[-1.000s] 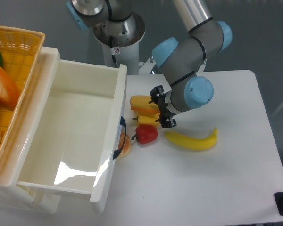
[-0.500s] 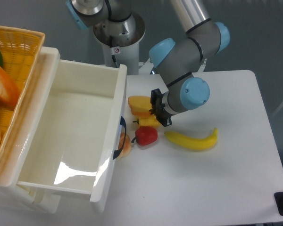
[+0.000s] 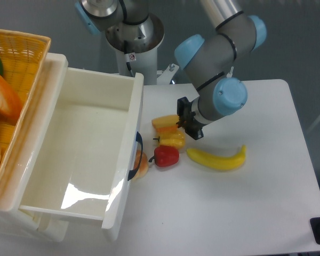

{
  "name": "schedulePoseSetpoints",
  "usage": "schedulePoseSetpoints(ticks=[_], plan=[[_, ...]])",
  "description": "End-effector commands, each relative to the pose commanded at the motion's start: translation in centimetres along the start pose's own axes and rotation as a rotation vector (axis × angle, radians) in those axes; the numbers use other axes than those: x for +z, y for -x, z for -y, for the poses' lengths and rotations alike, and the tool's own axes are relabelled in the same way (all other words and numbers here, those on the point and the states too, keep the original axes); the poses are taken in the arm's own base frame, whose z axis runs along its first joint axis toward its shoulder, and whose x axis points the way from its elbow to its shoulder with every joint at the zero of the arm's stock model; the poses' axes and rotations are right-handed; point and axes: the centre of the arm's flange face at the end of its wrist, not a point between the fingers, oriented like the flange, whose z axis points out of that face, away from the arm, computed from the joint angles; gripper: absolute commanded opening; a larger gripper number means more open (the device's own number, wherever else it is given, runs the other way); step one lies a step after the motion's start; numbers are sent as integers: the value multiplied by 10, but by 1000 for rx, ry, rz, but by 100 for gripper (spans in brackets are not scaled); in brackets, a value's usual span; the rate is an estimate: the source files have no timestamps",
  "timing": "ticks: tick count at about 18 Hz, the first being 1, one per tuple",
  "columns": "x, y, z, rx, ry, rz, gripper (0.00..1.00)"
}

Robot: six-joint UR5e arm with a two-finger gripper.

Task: Pick up the bread slice
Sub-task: 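Lift the gripped bread slice up and away from the pepper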

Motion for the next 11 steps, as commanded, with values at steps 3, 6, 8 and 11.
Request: schedulePoseSetpoints(ticks=[3, 6, 8, 11], plan=[[-23, 4, -26, -44, -3, 45, 0], [-47, 23, -51, -71, 18, 99, 0], [-62, 44, -68, -83, 34, 181, 0], [-74, 68, -87, -26, 45, 260, 0]])
